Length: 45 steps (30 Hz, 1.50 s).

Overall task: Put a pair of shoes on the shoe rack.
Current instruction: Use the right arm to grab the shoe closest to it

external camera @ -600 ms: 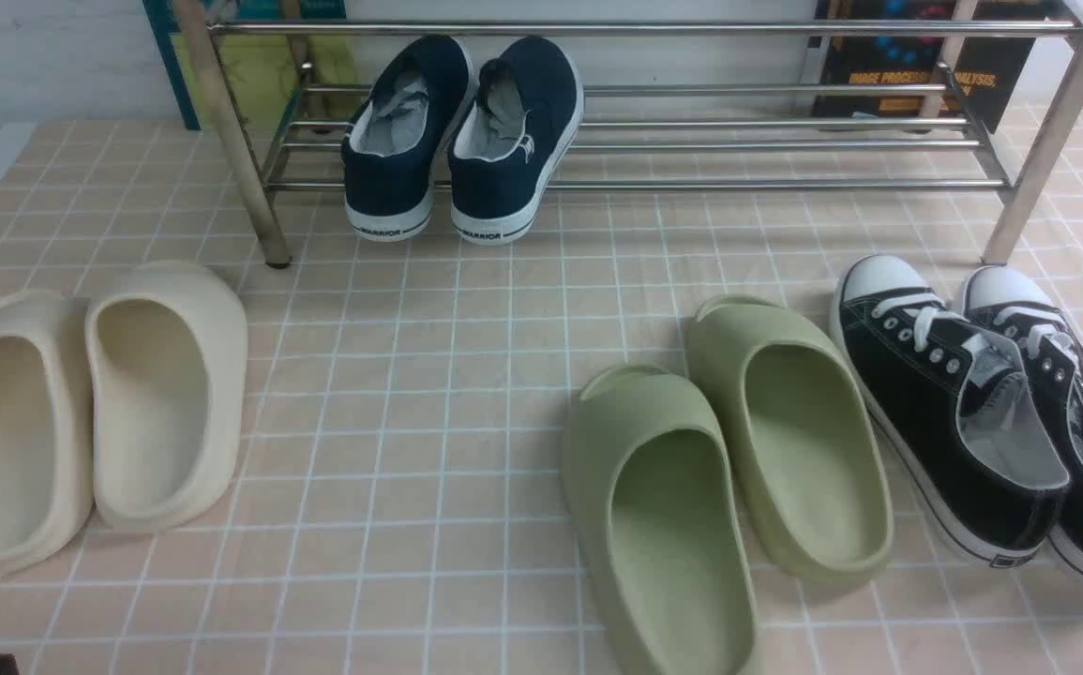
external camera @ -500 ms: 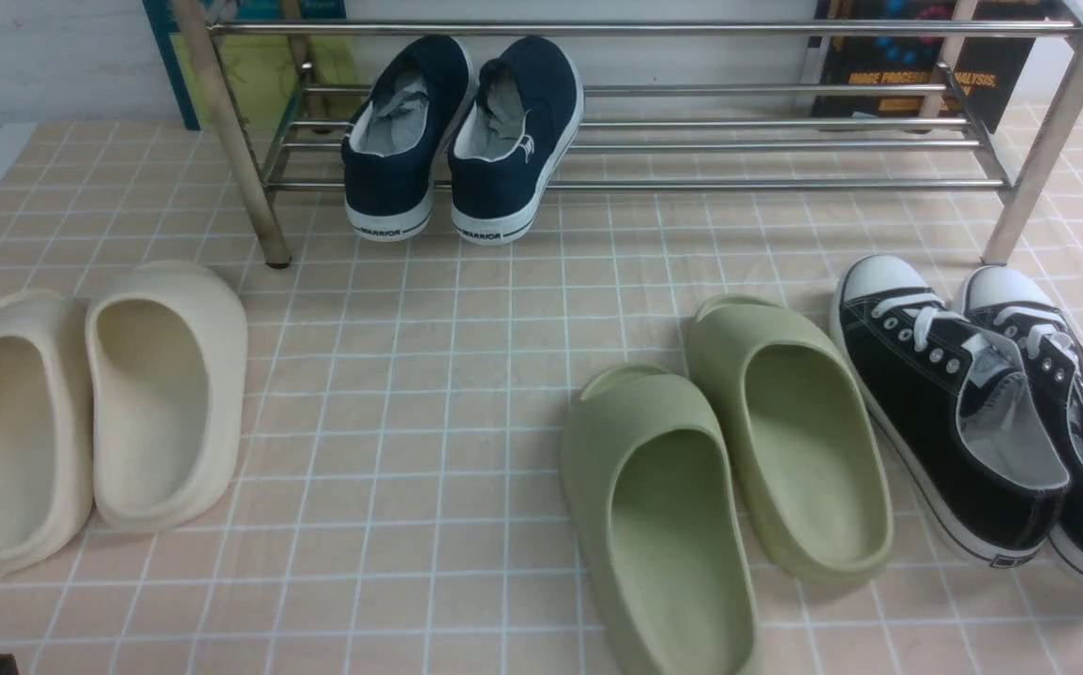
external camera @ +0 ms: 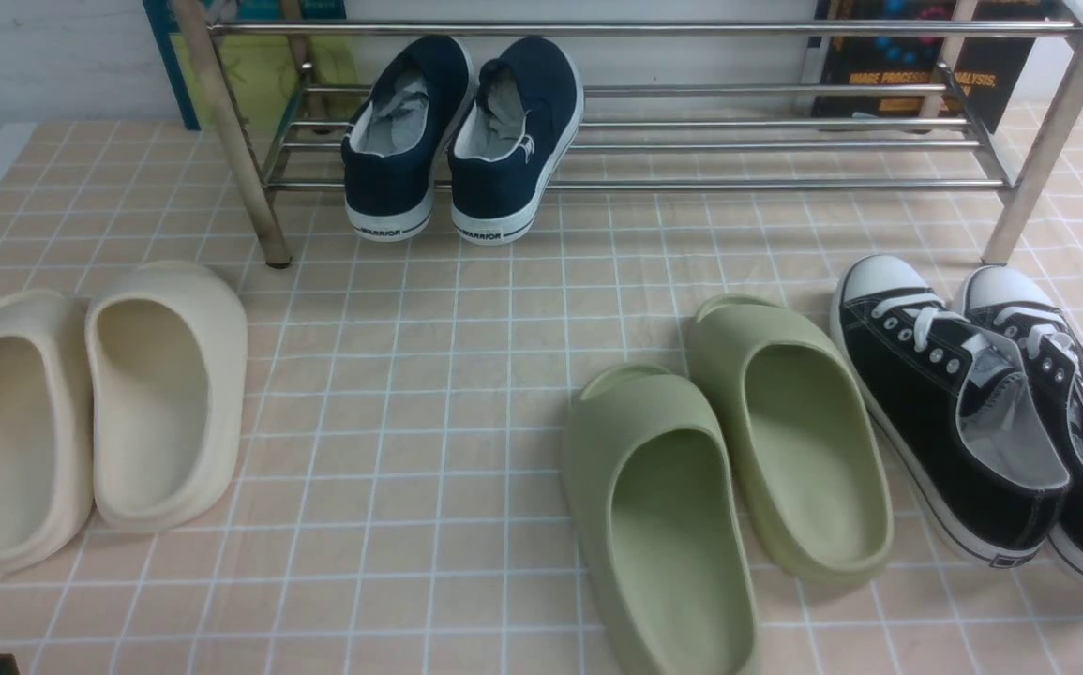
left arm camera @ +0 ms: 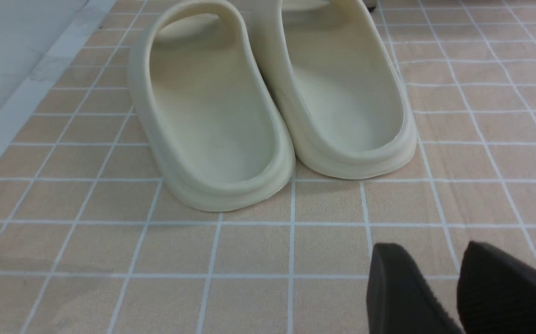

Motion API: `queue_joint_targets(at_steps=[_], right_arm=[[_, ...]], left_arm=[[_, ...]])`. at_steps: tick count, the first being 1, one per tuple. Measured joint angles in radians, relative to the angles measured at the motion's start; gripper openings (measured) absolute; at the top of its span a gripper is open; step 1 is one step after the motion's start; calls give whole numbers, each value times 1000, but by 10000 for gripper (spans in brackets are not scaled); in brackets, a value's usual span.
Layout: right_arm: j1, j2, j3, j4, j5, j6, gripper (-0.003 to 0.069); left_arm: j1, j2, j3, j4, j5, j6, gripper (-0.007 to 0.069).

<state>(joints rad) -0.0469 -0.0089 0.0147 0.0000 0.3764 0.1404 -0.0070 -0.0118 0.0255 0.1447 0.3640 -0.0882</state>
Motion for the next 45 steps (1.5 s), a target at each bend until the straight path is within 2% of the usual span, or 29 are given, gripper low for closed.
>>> queue_joint_targets(at_steps=[33,41,45], right_arm=[[0,0,0,0,0,0,239],[0,0,0,26,0,0,239],[0,0,0,88,0,0,239]], left_arm=[[0,0,0,0,0,0,237],[0,0,0,0,0,0,238],[0,0,0,0,0,0,237]])
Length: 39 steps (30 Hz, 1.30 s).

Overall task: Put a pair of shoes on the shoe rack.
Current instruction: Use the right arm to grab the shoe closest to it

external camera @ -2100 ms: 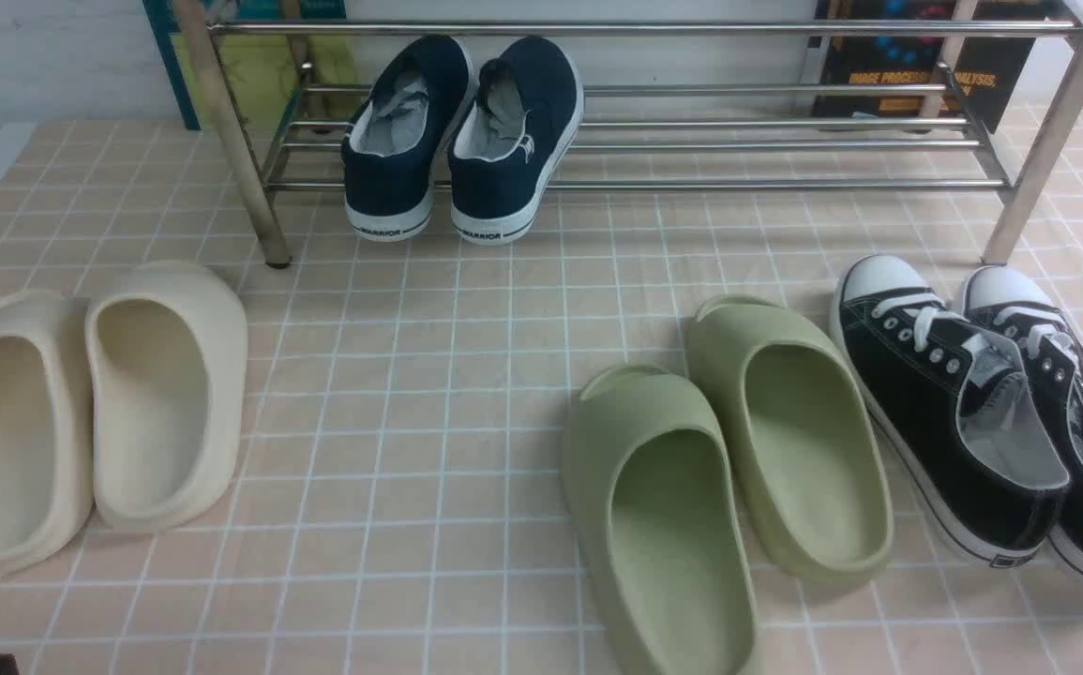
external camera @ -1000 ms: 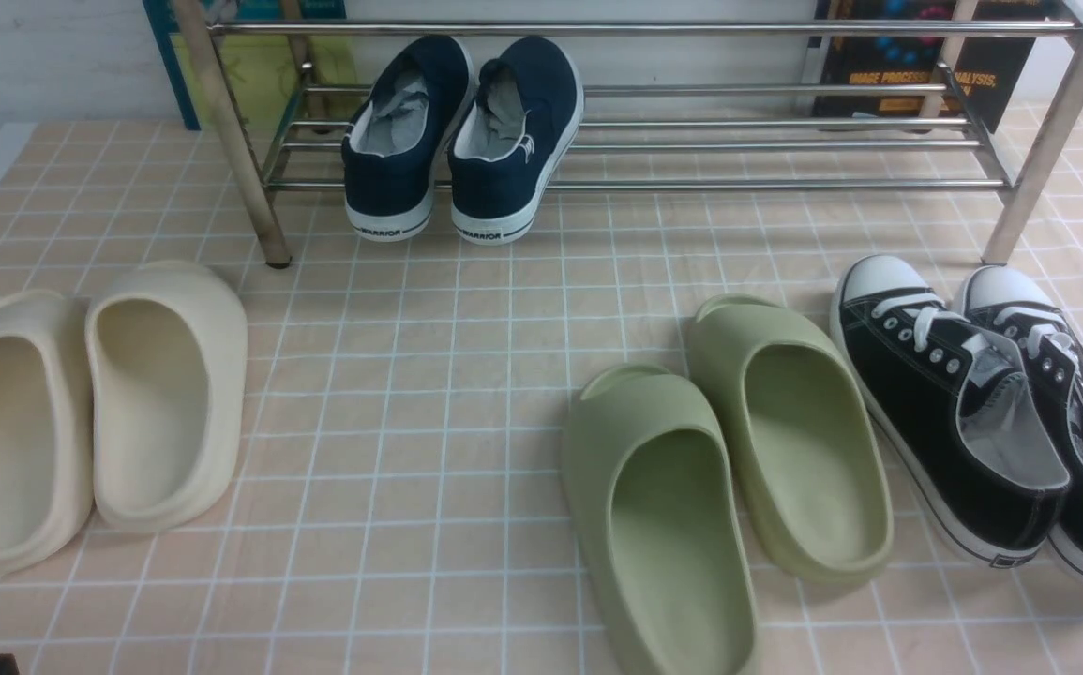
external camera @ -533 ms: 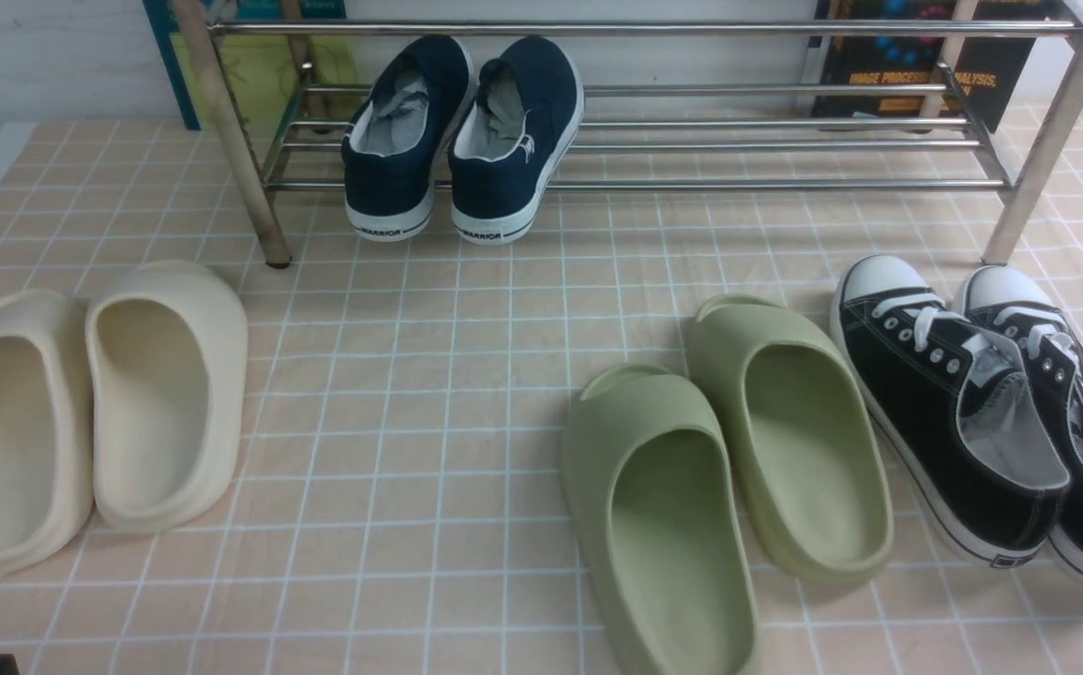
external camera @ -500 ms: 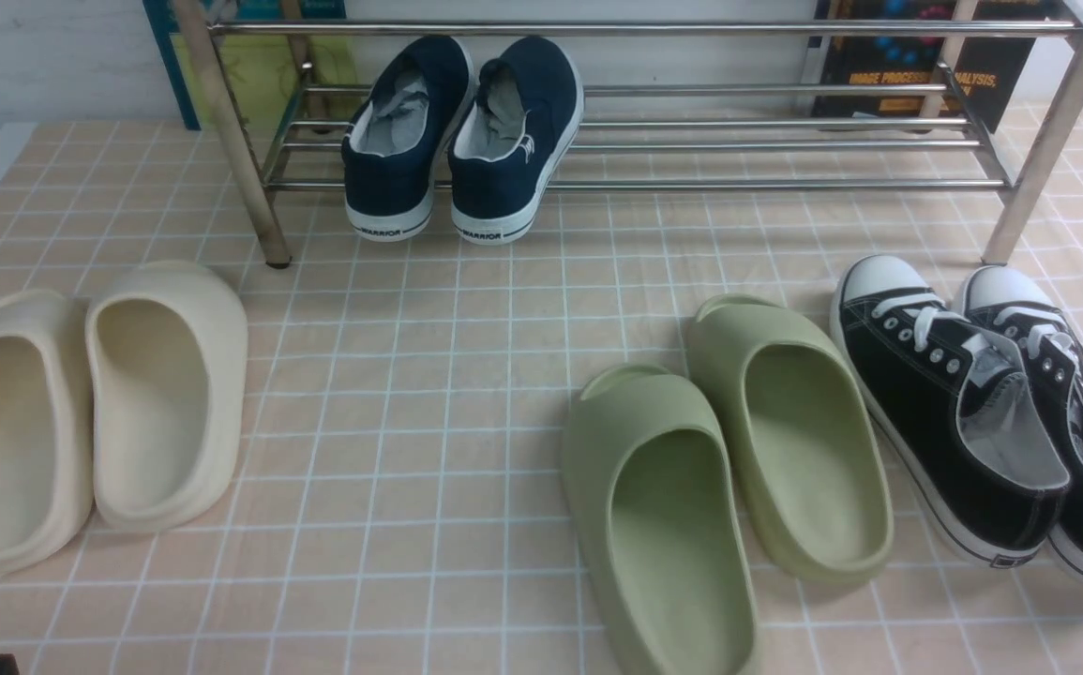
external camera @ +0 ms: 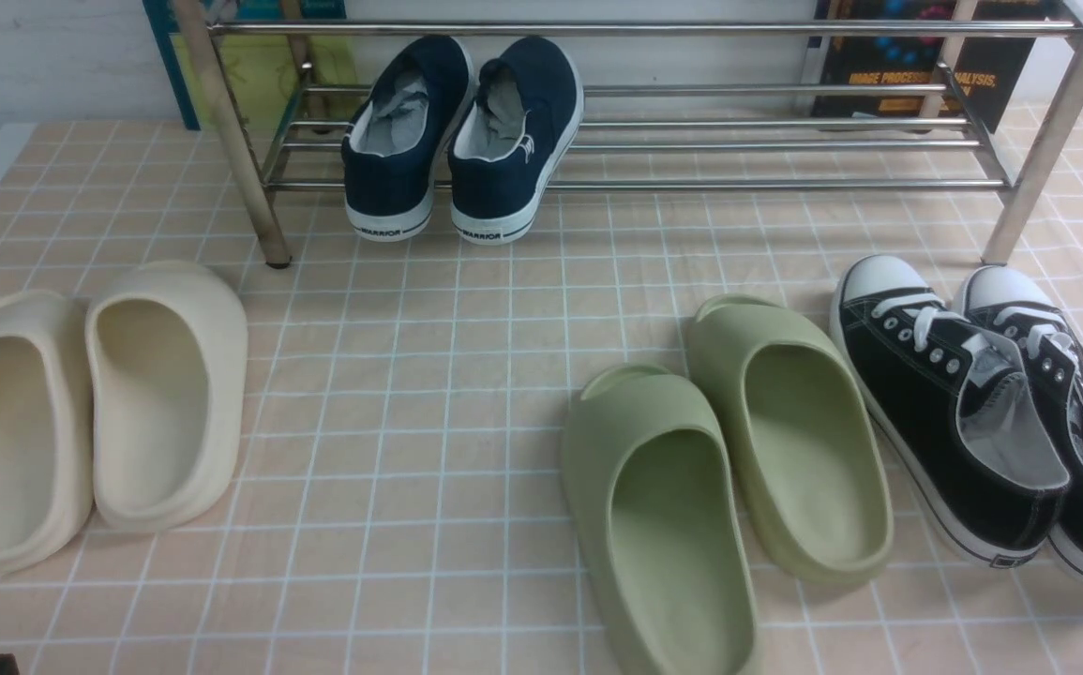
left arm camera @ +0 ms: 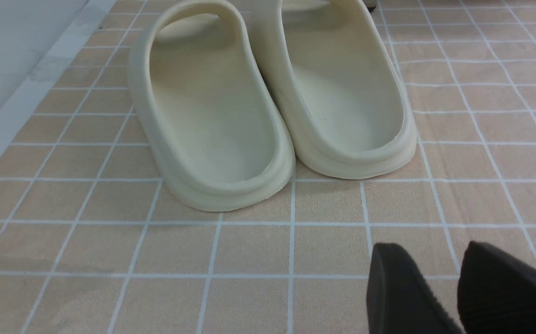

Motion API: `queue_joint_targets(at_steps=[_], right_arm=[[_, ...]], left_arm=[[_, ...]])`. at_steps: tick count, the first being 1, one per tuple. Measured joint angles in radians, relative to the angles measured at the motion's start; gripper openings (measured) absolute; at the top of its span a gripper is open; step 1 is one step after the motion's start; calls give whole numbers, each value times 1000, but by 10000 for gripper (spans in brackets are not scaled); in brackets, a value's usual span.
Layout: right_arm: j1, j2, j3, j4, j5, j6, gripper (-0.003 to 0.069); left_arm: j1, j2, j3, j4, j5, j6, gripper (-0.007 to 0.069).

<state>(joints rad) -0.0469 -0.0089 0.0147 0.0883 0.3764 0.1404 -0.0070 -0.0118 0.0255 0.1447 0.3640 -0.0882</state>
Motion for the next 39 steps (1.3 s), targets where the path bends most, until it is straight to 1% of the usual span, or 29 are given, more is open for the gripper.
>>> queue_joint_targets(at_steps=[1,2,3,5,6,7,11,13,15,17,22,23,25,26,27,28,29,30,31,32,33,35,39], right_arm=[[0,0,0,6,0,0,239],[0,0,0,57,0,0,239],[0,0,0,75,0,0,239],[0,0,0,240,7,1,239],[0,0,0,254,6,1,239],[0,0,2,356,10,9,239],[0,0,8,667,27,49,239],[0,0,9,763,26,50,239],[0,0,9,805,24,35,239],[0,0,9,807,18,13,239],[0,0,9,807,-71,-102,239],[0,0,9,807,-77,-130,239],[0,0,-4,807,-62,-230,239],[0,0,-35,806,-40,-293,228],[0,0,-68,797,-27,-327,209],[0,0,-68,797,-25,-335,209],[0,24,-149,765,-7,-389,149],[0,29,-160,760,-2,-399,140],[0,87,-252,700,26,-424,59],[0,126,-303,652,47,-429,17],[0,182,-371,609,75,-433,-3],[0,298,-504,505,170,-441,-17],[0,585,-801,301,484,-447,-19]], left_arm=[[0,0,0,0,0,0,237],[0,0,0,0,0,0,237],[0,0,0,0,0,0,237],[0,0,0,0,0,0,237],[0,0,0,0,0,0,237],[0,0,0,0,0,0,237],[0,0,0,0,0,0,237],[0,0,0,0,0,0,237],[0,0,0,0,0,0,237],[0,0,0,0,0,0,237],[0,0,0,0,0,0,237],[0,0,0,0,1,0,237],[0,0,-1,0,1,0,237],[0,0,0,0,1,0,237],[0,0,0,0,1,0,237],[0,0,0,0,1,0,237],[0,0,0,0,1,0,237],[0,0,0,0,1,0,237],[0,0,0,0,1,0,237],[0,0,0,0,1,0,237],[0,0,0,0,1,0,237],[0,0,0,0,1,0,237],[0,0,0,0,2,0,237]])
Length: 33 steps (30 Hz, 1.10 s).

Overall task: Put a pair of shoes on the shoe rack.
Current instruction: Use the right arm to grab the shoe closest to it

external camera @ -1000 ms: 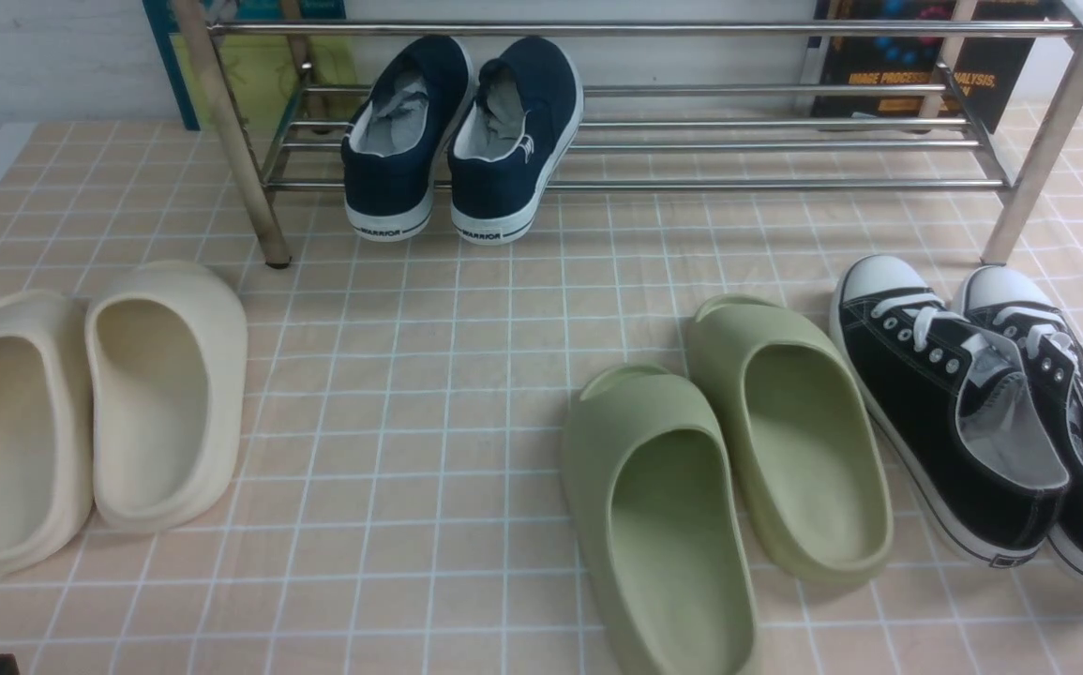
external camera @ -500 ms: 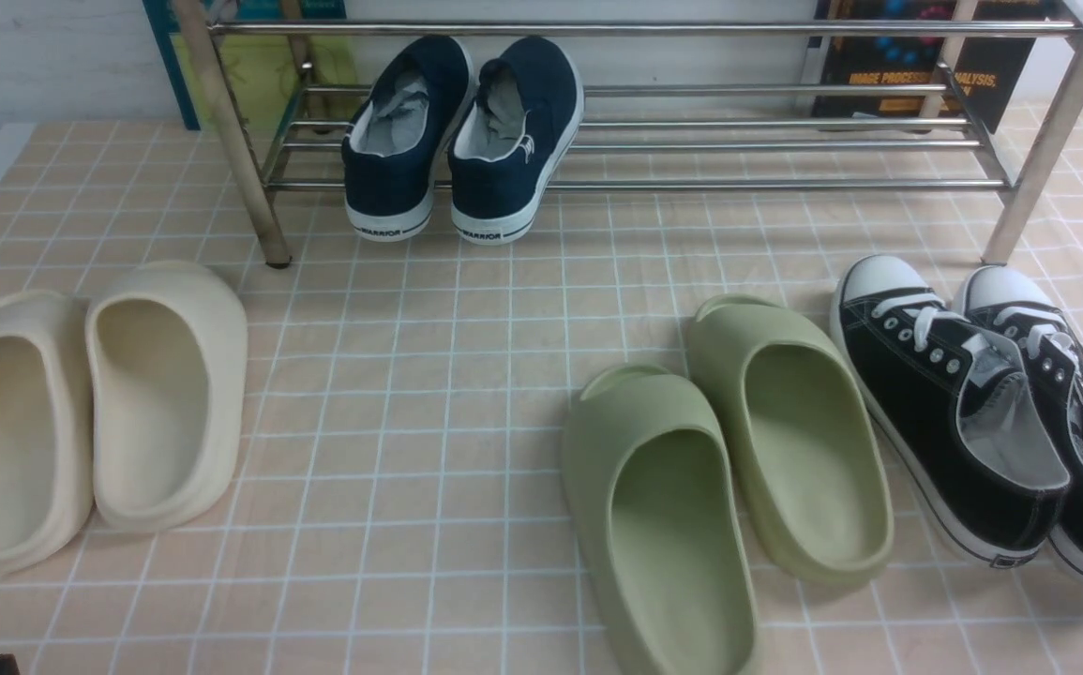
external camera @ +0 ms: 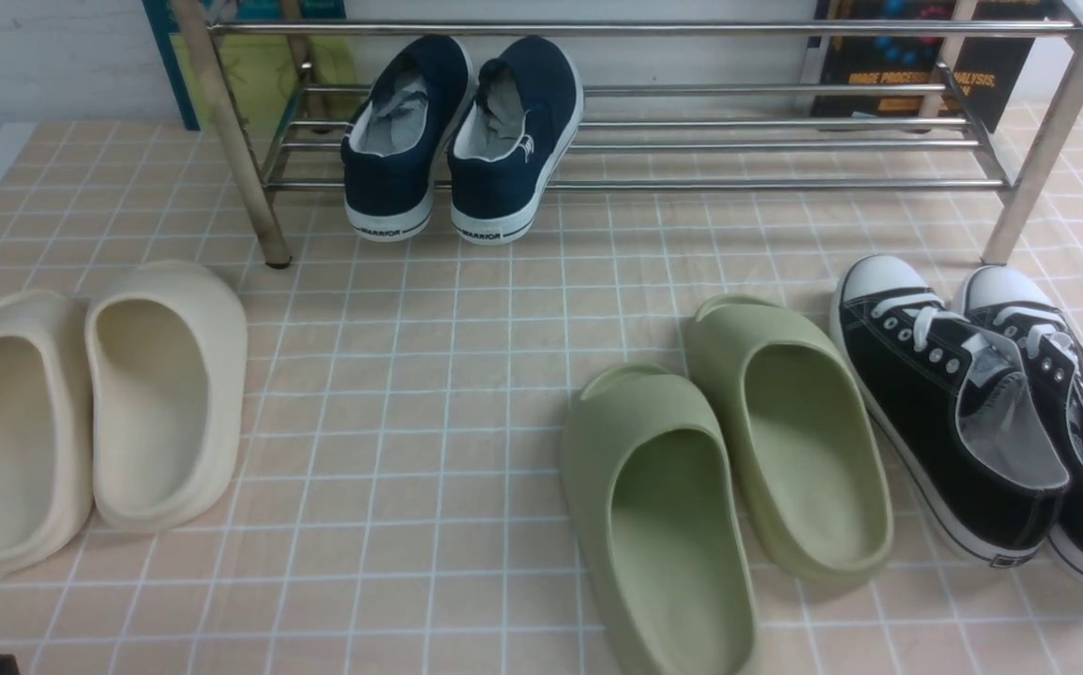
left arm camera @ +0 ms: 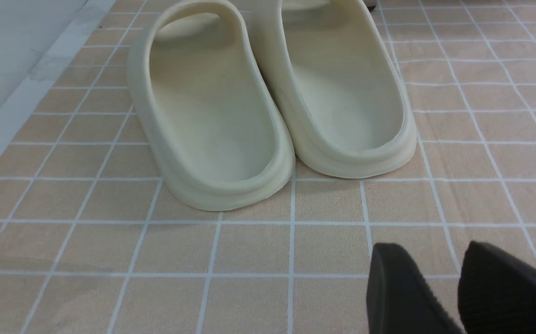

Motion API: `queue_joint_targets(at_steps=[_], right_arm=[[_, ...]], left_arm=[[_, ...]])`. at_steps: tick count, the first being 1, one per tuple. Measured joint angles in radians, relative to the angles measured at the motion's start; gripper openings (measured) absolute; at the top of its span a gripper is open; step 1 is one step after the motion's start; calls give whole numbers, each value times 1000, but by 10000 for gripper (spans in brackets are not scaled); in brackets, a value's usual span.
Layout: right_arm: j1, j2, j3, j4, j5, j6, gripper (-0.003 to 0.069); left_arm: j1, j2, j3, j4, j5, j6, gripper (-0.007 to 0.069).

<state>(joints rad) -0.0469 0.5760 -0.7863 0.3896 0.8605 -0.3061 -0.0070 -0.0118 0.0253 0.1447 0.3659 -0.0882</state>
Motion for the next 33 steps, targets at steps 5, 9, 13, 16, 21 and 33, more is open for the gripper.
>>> queue_joint_targets(at_steps=[5,9,13,16,21,33], right_arm=[[40,292,-214,-138,235,-3,-19],[132,434,-259,-205,246,2,-15],[235,597,-263,-285,219,73,4],[275,708,-263,-337,190,120,57],[290,861,-263,-371,97,163,273],[290,1107,-268,-407,-53,166,370]], left_arm=[[0,0,0,0,0,0,237],[0,0,0,0,0,0,237],[0,0,0,0,0,0,237],[0,0,0,0,0,0,237],[0,0,0,0,0,0,237],[0,0,-1,0,0,0,237]])
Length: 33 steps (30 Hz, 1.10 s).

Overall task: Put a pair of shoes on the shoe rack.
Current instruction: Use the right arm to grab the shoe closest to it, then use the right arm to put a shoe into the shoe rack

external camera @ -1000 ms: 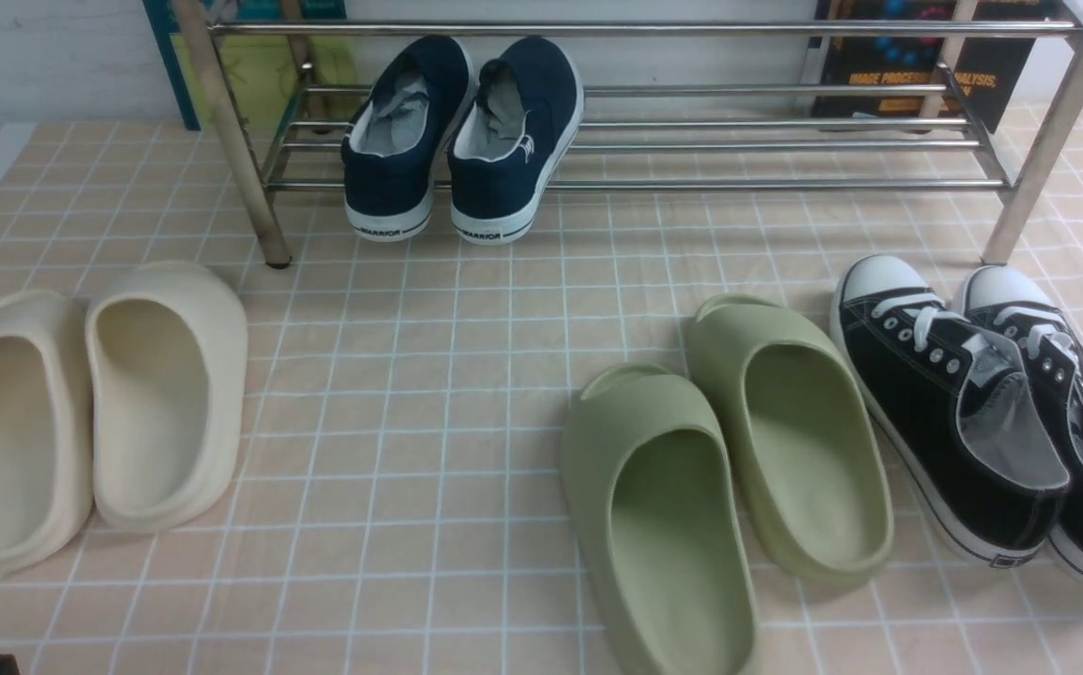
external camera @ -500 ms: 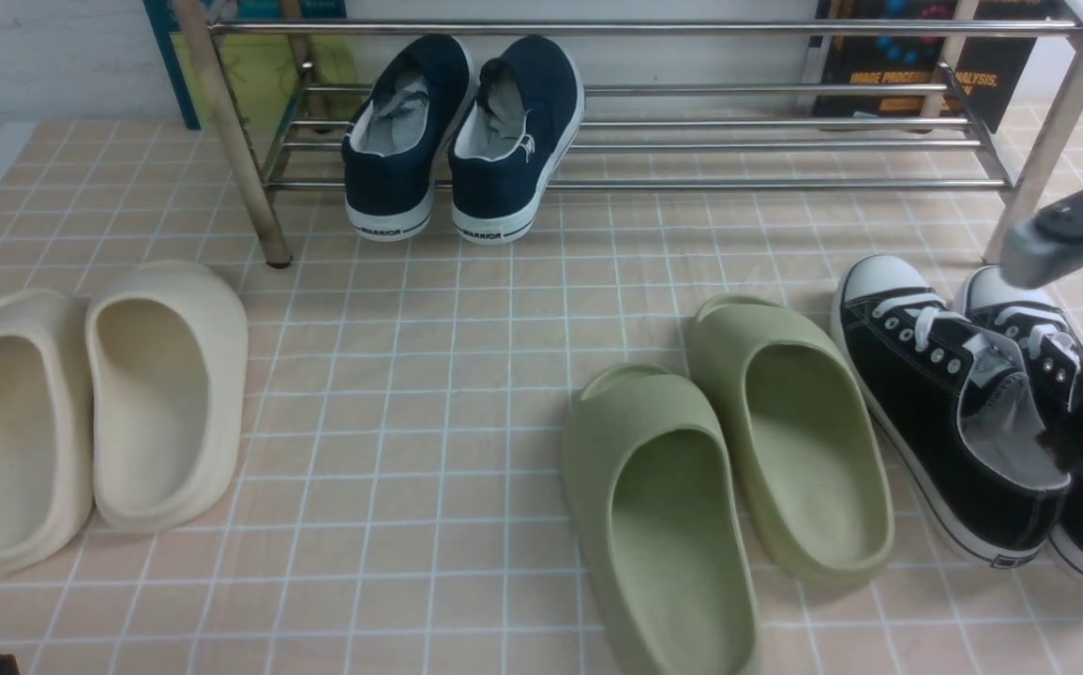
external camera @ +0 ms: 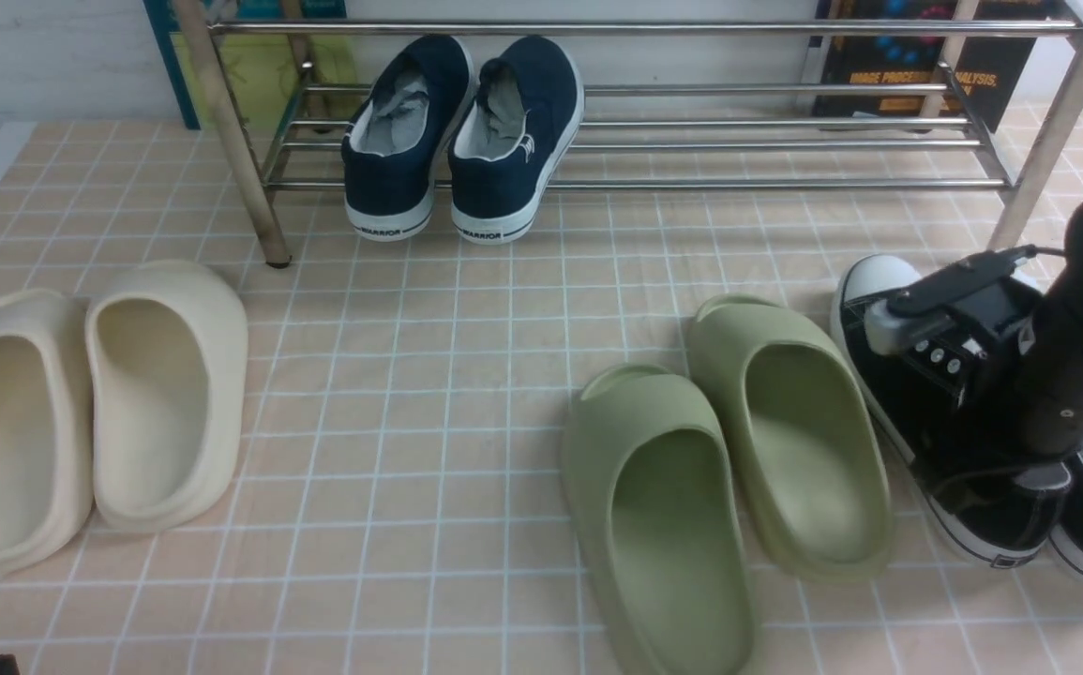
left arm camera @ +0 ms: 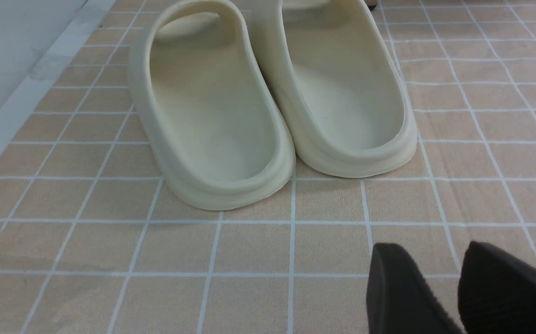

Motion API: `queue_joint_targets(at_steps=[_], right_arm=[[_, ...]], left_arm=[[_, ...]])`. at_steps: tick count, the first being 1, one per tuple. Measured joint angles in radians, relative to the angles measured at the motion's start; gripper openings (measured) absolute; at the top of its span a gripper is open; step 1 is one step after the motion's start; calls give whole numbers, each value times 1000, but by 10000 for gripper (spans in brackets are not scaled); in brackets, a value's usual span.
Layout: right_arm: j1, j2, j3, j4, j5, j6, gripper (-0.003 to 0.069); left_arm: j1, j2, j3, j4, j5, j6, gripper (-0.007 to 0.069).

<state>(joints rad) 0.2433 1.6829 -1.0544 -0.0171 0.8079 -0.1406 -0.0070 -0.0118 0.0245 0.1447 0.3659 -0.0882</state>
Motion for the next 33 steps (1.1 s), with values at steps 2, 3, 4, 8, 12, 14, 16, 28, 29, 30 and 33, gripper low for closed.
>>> queue_joint_targets(at_steps=[2,3,4,8,12,14,16,28,29,30,33], right_arm=[[0,11,-1,-3,-7,0,227],[0,11,-1,-3,-6,0,168],[0,10,-4,0,-3,0,107],[0,-12,-41,17,50,0,-1],[0,-61,-122,41,163,-1,-1],[0,-77,-172,47,197,-3,-1],[0,-82,-244,47,208,-3,-1],[0,105,-529,40,229,-4,-1],[0,149,-583,40,230,-5,-1],[0,177,-620,40,231,-10,-1],[0,255,-729,39,237,-34,-1]], left_arm=[[0,0,0,0,0,0,237],[0,0,0,0,0,0,237],[0,0,0,0,0,0,237],[0,0,0,0,0,0,237],[0,0,0,0,0,0,237],[0,0,0,0,0,0,237],[0,0,0,0,0,0,237],[0,0,0,0,0,0,237],[0,0,0,0,0,0,237],[0,0,0,0,0,0,237],[0,0,0,0,1,0,237]])
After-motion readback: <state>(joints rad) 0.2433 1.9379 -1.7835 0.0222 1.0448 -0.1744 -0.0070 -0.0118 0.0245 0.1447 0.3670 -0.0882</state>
